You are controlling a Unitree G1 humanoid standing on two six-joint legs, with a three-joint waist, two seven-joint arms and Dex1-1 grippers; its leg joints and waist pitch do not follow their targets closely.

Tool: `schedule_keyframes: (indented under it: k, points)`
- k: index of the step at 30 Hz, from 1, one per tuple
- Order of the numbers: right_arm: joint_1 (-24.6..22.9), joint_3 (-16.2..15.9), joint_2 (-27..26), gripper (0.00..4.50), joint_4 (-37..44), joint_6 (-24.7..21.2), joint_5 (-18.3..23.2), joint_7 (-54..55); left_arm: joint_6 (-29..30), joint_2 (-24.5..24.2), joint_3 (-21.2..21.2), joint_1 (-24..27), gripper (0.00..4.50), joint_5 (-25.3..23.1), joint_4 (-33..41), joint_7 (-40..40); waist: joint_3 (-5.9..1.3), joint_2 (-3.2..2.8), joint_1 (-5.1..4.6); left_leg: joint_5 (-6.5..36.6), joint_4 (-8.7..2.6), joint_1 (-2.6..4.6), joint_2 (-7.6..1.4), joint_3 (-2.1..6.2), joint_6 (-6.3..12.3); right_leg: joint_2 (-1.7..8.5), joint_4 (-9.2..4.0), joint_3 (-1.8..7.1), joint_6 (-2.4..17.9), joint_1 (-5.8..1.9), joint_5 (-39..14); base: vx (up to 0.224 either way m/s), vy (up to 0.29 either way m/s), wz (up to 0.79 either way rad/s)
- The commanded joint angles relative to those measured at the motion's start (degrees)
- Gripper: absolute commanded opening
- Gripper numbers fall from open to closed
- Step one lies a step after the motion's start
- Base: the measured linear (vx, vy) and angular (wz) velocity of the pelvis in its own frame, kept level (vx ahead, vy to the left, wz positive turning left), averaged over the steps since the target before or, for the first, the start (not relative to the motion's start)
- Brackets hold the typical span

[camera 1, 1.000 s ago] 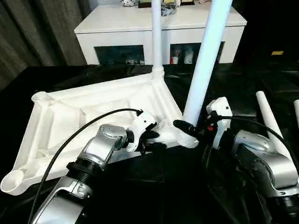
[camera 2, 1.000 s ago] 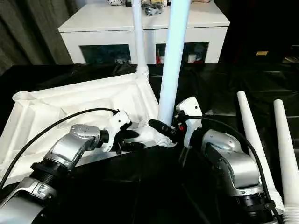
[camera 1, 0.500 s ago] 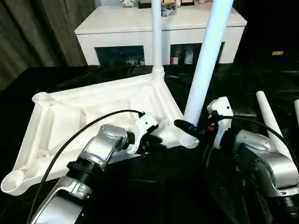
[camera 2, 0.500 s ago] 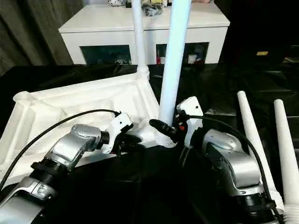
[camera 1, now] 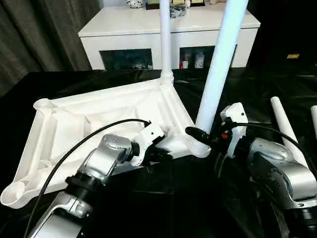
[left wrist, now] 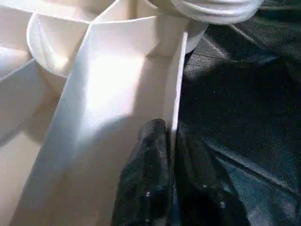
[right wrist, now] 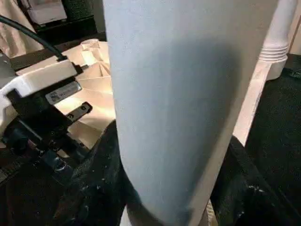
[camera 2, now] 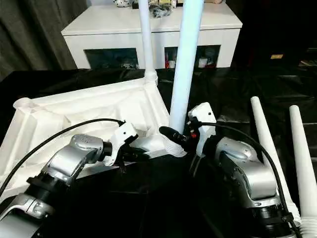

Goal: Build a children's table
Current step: Insert table leg to table base

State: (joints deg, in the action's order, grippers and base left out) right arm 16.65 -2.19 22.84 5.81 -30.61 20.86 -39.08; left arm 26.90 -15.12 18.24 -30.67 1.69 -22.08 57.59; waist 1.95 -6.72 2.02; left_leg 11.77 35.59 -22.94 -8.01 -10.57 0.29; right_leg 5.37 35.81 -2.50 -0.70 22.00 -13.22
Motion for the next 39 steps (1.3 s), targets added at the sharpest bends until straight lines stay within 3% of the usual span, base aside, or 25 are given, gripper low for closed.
schedule_keyframes:
  k: [1,8,9,11,12,19,26,38,39]
  points:
    - [1.6,1.7,-0.4,1.86,-0.4,1.0,0.5,0.8,-0.5,-0.3,0.3,2.6,0.07,1.3,0.6,1.3,-3.69,1.05,0.28,2.0,-3.96,1.26,-4.86,2.45,7.47,4.02,-3.17,1.89,16.6,-2.57,7.1,0.000,0.000,0.00]
    - [1.6,2.9,-0.3,1.86,-1.5,0.5,1.0,1.3,-0.3,-2.0,0.1,7.1,0.00,5.0,8.5,5.1,-3.55,1.11,0.02,2.8,-4.02,1.33,-4.83,2.28,7.67,3.87,-3.35,1.89,16.3,-2.38,4.7,0.000,0.000,0.00]
    - [1.3,2.6,-0.1,1.86,-1.4,0.2,1.1,0.9,-0.5,-2.0,0.1,7.2,0.00,4.7,8.6,4.7,-3.47,1.41,0.10,3.6,-4.06,1.42,-4.78,2.16,7.50,3.78,-3.50,1.91,16.2,-2.26,3.2,0.000,0.000,0.00]
    - [1.1,2.2,0.0,1.86,-1.3,0.0,1.1,0.5,-0.9,-2.0,0.2,7.2,0.00,4.5,8.5,4.4,-3.41,1.19,0.16,4.2,-4.13,1.38,-4.75,2.18,6.95,3.81,-3.58,1.96,15.9,-2.30,1.6,0.000,0.000,0.00]
    - [0.7,1.4,0.4,1.86,-1.4,-0.7,1.1,-0.5,-1.7,-1.7,0.0,7.0,0.00,3.9,7.8,3.7,-3.40,1.52,0.13,4.2,-4.21,1.30,-4.77,2.26,6.77,3.77,-3.55,1.94,15.8,-2.39,1.2,0.000,0.000,0.00]
    - [0.1,0.5,1.4,1.86,-1.0,-2.7,1.8,-2.9,-3.4,-1.4,-0.7,5.9,0.00,2.6,5.9,1.9,-3.50,1.48,0.22,3.3,-4.02,1.26,-4.71,2.24,7.12,3.81,-3.47,1.99,15.4,-2.32,1.9,0.000,0.000,0.00]
    - [-0.2,0.9,2.0,1.86,-1.7,-2.8,2.1,-3.3,-3.8,-1.4,-0.8,5.3,0.00,3.2,5.5,2.2,-3.49,1.35,0.17,4.4,-4.11,1.33,-4.71,2.25,6.38,3.76,-3.60,1.98,15.3,-2.27,0.8,0.000,0.000,0.00]
    - [-1.3,3.9,-2.2,1.86,-9.4,0.1,2.9,-0.6,-4.1,-1.7,-1.0,5.0,0.00,3.5,5.4,3.0,-3.48,1.33,-0.03,4.8,-4.07,1.26,-4.62,2.21,6.44,3.85,-3.62,1.97,15.9,-2.26,0.8,0.000,0.000,0.00]
    - [-1.5,4.3,-2.6,1.86,-9.9,0.2,3.2,-0.5,-4.1,-1.7,-1.0,5.0,0.00,3.5,5.4,3.0,-3.52,1.09,0.00,4.9,-4.06,1.30,-4.59,2.23,6.37,3.84,-3.59,1.94,15.9,-2.25,0.7,0.000,0.000,0.00]
